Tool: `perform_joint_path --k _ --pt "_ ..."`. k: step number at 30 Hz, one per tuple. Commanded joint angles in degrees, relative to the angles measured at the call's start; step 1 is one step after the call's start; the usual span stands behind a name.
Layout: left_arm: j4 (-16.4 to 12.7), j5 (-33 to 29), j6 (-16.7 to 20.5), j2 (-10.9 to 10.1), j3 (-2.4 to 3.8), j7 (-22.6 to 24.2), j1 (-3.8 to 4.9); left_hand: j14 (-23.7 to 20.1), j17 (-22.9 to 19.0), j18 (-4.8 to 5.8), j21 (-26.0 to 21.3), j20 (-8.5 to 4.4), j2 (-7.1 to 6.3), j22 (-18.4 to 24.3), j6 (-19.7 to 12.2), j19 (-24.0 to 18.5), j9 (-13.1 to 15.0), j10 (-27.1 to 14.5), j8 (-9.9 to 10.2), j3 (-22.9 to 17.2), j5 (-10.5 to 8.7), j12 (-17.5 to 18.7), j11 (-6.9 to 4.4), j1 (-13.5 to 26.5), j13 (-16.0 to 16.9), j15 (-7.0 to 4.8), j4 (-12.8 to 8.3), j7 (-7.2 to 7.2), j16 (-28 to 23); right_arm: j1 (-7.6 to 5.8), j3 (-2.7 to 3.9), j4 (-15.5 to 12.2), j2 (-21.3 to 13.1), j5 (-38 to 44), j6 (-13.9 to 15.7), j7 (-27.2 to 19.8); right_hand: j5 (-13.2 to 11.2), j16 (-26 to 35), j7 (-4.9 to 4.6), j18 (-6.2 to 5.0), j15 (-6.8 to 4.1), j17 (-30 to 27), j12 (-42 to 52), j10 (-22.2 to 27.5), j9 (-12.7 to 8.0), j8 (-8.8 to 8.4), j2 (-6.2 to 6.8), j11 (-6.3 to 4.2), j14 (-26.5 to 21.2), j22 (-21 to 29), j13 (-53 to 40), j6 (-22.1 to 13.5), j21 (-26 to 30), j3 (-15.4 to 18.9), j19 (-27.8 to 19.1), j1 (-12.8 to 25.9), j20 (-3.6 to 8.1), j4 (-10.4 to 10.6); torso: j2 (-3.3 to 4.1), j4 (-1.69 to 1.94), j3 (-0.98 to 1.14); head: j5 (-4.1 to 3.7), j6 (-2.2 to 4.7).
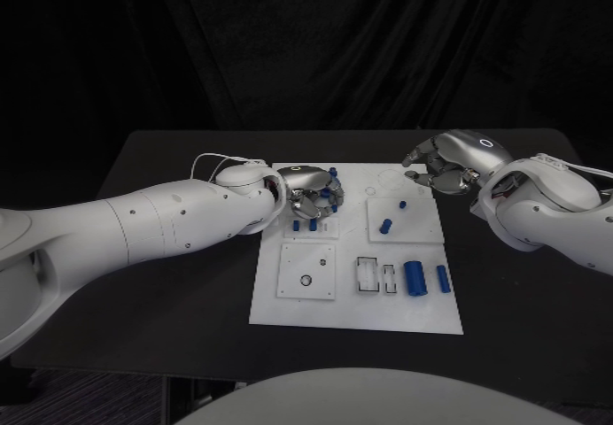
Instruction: Assemble the parts on the task board
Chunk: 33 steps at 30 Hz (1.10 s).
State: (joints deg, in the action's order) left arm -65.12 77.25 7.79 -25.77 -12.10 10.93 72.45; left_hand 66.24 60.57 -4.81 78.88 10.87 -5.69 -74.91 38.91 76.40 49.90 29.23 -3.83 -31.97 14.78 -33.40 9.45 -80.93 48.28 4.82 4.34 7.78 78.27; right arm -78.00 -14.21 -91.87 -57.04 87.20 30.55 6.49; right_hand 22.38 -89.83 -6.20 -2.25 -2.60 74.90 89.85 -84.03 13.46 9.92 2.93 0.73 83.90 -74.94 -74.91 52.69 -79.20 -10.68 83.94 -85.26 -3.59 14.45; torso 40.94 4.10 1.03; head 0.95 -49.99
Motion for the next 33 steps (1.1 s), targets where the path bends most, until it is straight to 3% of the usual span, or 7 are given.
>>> perform_joint_path --k 1,9,16,26,33 --pt "0.26 0.03 -1.33 0.30 0.04 -0.27 -0.24 -0.57 -0.14 0.92 -0.34 0.20 0.07 -9.92 0.36 -0.06 -0.16 -0.47 0.06 0.03 -0.35 0.22 -0.12 0.35 -0.06 0.01 -0.44 0.02 -0.05 0.13 0.04 -0.10 0.01 0.36 0.25 0.50 0.29 -0.17 -0.15 -0.45 0.19 15.10 0.15 -5.97 -0.05 -0.15 -0.03 0.34 6.10 -11.47 -15.09 -0.12 0.27 -0.27 0.21 0.19 -0.36 0.01 0.01 -0.04 0.02 0.03 -0.01" --pt "0.68 0.03 -1.53 0.79 0.05 -0.18 -0.52 -0.50 -0.22 0.94 -0.31 0.14 0.56 -9.96 1.39 0.05 -0.46 0.46 -0.23 -0.02 -0.59 -0.32 -0.31 0.21 0.11 -0.10 -0.93 0.07 0.16 0.13 0.04 -0.05 0.08 0.36 0.19 0.50 0.30 -0.17 -0.14 -0.45 0.18 15.10 0.15 -5.97 -0.05 -0.14 -0.01 0.34 6.10 -11.48 -15.09 -0.09 0.25 -0.29 0.22 0.16 -0.36 -0.02 0.03 0.08 0.02 -0.14 -0.01" --pt "0.90 0.03 -0.92 0.99 0.05 -0.03 -0.67 0.29 0.12 1.15 0.37 -0.16 1.88 -10.28 3.49 0.95 -0.40 2.43 -1.01 0.24 -0.38 -1.55 -0.94 -0.26 0.58 -0.46 -1.76 -0.13 0.80 0.13 0.04 -0.03 0.11 0.36 0.15 0.50 0.30 -0.17 -0.13 -0.45 0.18 15.10 0.15 -5.97 -0.05 -0.12 0.01 0.33 6.10 -11.48 -15.09 -0.06 0.26 -0.31 0.21 0.12 -0.36 -0.06 0.01 0.04 0.01 -0.09 -0.01" --pt "0.83 0.03 0.70 0.76 0.05 0.50 -0.79 1.96 0.85 1.50 1.56 -0.81 3.66 -10.77 5.92 2.47 0.26 5.44 -2.21 0.94 -0.02 -3.25 -2.02 -1.13 1.23 -1.16 -2.91 -0.13 1.67 0.13 0.04 0.00 0.06 0.36 0.11 0.50 0.30 -0.17 -0.12 -0.46 0.18 15.10 0.15 -5.97 -0.05 -0.11 0.04 0.32 6.10 -11.47 -15.09 -0.04 0.29 -0.34 0.20 0.06 -0.35 -0.11 0.02 0.06 0.02 -0.15 -0.01" --pt "0.21 0.03 3.01 0.27 0.05 1.57 -0.82 2.53 1.10 1.61 1.92 -1.03 4.00 -10.92 6.48 2.94 0.46 6.17 -2.49 1.15 0.10 -3.50 -2.28 -1.31 1.26 -1.37 -3.15 -0.10 1.89 0.13 0.04 0.01 0.05 0.36 0.16 0.44 0.28 -0.17 -0.11 -0.47 0.17 15.10 0.15 -5.97 -0.05 -0.10 0.06 0.32 6.10 -11.45 -15.09 -0.01 0.35 -0.36 0.17 0.03 -0.35 -0.15 -0.02 0.12 0.02 0.02 -0.01"
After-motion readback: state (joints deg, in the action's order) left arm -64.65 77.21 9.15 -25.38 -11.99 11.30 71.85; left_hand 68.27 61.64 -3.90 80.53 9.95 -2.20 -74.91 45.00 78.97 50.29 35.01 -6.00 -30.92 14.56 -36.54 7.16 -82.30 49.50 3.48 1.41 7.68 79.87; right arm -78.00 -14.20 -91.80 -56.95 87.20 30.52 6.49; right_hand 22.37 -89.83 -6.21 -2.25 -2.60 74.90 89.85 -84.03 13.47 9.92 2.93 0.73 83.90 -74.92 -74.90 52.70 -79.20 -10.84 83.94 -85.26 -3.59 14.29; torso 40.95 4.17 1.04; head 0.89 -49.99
